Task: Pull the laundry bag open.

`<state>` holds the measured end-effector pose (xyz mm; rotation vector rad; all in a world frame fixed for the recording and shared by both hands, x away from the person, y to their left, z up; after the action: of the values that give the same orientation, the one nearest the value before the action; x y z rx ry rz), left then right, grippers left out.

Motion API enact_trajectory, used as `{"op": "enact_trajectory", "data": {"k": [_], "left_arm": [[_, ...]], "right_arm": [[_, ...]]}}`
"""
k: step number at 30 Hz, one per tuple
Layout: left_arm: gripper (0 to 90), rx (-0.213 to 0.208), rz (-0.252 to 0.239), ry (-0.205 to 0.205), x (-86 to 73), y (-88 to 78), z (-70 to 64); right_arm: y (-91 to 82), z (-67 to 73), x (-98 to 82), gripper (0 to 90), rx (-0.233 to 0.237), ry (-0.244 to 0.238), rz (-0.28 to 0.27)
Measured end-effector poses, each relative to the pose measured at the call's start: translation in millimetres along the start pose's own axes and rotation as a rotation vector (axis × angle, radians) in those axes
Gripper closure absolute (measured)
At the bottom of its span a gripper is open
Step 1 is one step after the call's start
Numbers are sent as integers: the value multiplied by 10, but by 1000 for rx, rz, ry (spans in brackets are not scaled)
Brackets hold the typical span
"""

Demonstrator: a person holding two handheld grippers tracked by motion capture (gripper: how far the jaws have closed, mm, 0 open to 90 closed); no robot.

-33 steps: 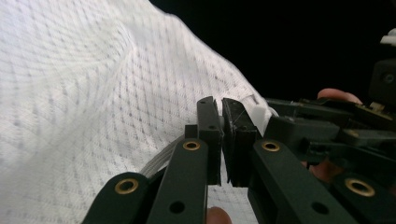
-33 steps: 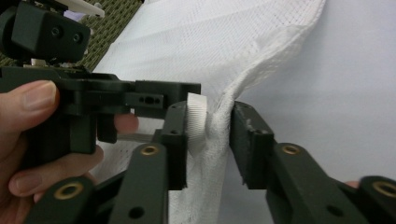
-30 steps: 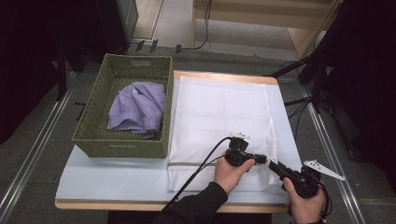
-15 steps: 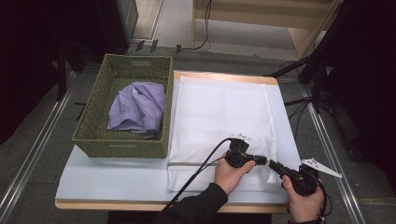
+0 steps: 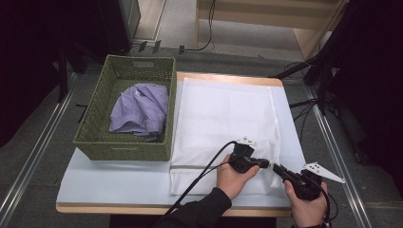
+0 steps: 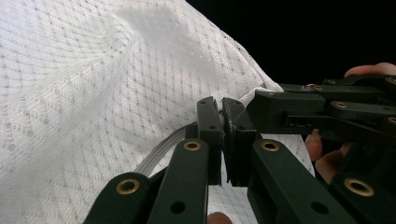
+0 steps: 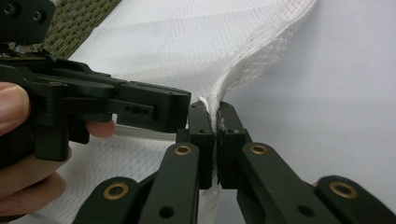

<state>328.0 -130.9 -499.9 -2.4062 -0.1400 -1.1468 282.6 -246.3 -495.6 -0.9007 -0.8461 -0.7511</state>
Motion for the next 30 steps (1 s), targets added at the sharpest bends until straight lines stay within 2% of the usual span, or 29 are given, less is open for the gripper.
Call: {"op": "enact_trajectory", "data": {"k": [9, 12, 16, 18, 22, 30], "left_arm": [[882, 1, 0, 8, -27, -19, -1], [881, 30, 5, 19, -43, -34, 35], [881, 35, 4, 10, -67, -70, 85], [881, 44, 6, 18, -74, -85, 89], [881, 52, 5, 31, -69, -117, 85], [881, 65, 8, 50, -92, -172, 109]], "right_arm": [[-3, 22, -8, 888, -11, -31, 1], [-8, 26, -1, 888, -24, -44, -5], [-34, 8, 23, 888, -28, -45, -19], [-27, 21, 9, 888, -22, -45, -14], [-26, 51, 16, 888, -30, -82, -19], [-39, 58, 14, 888, -34, -93, -18]]}}
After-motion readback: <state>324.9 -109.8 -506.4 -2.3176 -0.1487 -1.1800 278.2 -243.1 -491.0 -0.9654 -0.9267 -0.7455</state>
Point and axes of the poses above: each handheld gripper's, and its own axes: y roughly forward along the jaws, x roughly out of its top, z roughly to its left, the point moved 7 cm from there along y, roughly forward along the jaws, and after that the axes turned 10 degrees about -z, right-handed, at the moved point
